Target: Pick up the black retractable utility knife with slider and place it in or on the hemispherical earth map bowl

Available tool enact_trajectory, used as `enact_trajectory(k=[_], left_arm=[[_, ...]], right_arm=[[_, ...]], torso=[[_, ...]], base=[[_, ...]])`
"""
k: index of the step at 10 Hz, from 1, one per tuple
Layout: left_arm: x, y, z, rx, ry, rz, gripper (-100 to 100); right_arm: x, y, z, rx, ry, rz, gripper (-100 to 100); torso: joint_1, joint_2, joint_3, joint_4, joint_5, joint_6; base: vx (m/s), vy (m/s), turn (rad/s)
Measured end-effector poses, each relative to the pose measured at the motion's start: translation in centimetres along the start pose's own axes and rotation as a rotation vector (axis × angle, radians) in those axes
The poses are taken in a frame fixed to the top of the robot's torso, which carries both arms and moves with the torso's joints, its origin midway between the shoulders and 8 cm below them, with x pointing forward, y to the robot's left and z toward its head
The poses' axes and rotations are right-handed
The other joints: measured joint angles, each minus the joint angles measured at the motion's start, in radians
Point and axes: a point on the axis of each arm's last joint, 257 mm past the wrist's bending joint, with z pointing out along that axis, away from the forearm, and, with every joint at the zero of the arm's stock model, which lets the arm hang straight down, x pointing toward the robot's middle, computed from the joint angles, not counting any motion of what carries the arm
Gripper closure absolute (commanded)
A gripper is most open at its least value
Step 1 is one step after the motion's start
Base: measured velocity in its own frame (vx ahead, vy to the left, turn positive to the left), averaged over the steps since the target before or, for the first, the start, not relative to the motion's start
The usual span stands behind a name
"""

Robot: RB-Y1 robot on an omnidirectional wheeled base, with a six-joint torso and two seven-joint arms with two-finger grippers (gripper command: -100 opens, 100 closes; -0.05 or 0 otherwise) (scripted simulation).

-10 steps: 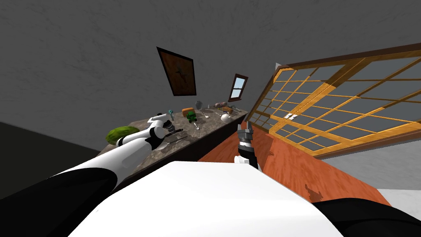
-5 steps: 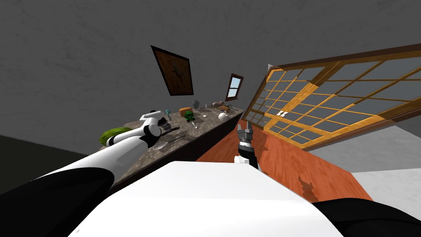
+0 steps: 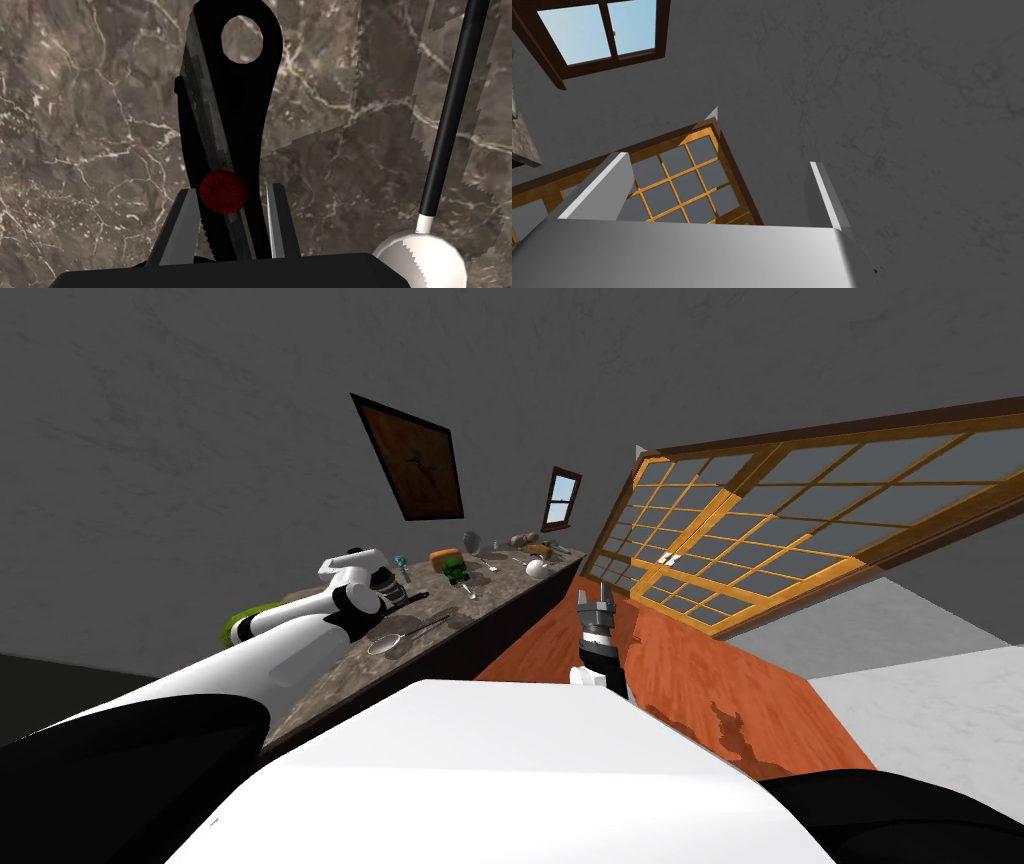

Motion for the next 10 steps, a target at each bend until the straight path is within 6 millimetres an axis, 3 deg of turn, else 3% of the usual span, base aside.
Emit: enact_trajectory(k=[10], left_arm=[[-4.4,-3.3,-8.6,0.032,0.015,-0.183,100]], right_arm=[[0.0,0.0,0.0,0.0,0.0,0.0,0]], torso=[[0.003,0.004,0.002,0.001,0.001,0.0]], base=[[-0.075,0.048,-0.174]])
